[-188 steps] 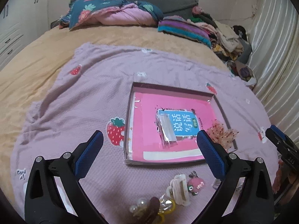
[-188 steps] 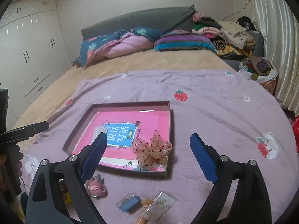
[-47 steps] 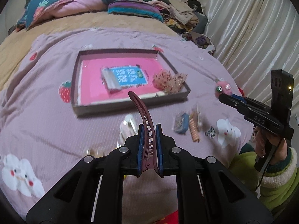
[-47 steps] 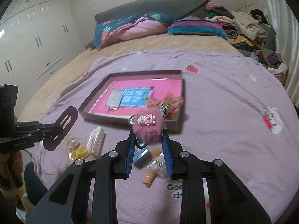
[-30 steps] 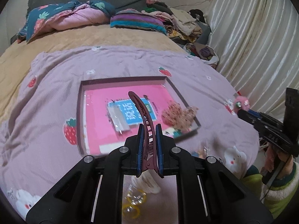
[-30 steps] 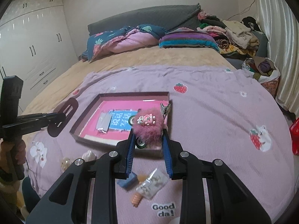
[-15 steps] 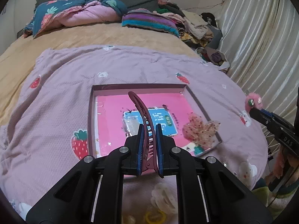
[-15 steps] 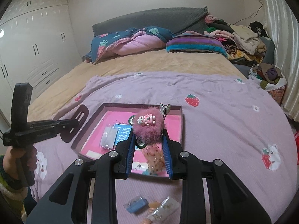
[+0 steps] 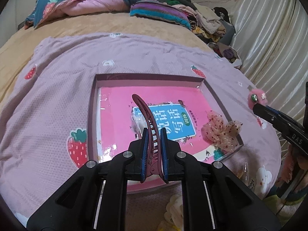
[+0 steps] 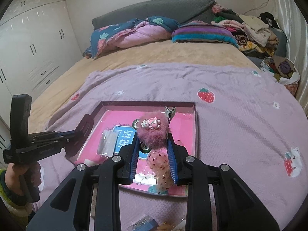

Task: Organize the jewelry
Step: 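Carry the claw clip and keychain into the tray and release both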

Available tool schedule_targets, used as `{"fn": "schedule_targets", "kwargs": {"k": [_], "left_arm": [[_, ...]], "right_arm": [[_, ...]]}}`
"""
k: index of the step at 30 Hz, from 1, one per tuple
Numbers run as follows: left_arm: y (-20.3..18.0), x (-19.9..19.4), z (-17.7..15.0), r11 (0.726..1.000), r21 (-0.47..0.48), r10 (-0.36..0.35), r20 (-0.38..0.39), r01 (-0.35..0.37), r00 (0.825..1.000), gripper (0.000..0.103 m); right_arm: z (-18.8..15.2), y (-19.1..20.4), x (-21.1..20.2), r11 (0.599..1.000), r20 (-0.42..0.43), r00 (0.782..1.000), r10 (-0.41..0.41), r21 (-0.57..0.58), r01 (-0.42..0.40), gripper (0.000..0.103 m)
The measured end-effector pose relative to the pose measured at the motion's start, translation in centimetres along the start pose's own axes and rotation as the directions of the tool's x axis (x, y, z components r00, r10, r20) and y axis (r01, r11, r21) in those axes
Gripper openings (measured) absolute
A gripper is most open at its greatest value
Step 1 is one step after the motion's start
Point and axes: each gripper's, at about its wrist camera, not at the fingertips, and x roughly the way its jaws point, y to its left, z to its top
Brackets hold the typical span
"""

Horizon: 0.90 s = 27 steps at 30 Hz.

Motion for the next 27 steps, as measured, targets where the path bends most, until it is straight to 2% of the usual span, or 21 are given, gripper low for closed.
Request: {"fn": "schedule_targets", "kwargs": {"k": [9,23,25,27], "left_arm": [[0.5,1.8,-0.9,1.0,-0.015,-0.01,-0.036,0.01,0.999,0.006],[1.8,2.6,-1.9,0.999,-0.039,-0.011,-0.068,0.008,0.998,0.006],[1.9,2.3,-2.0,0.999,-0.04,-0.004,-0.061,0.001,0.998,0.009],[2.1,1.9,-2.2,0.999,-0.052,-0.004,-0.057,0.001,0.998,0.02]], "right_arm": [[-0.8,0.0,3.0,1.0,-0.048,0.999,-0.011,-0.002,0.011,0.026],[-2.5,1.5,7.5,0.999,-0.147,0.989,0.029,-0.015,-0.031,0.027],[-2.9,1.9,7.9,0.999,-0.159,0.987,0.03,-0.021,-0.034,0.027],[-3.2,2.1,8.2,0.999,-0.174,0.984,0.036,-0.025,-0.04,0.027]]}}
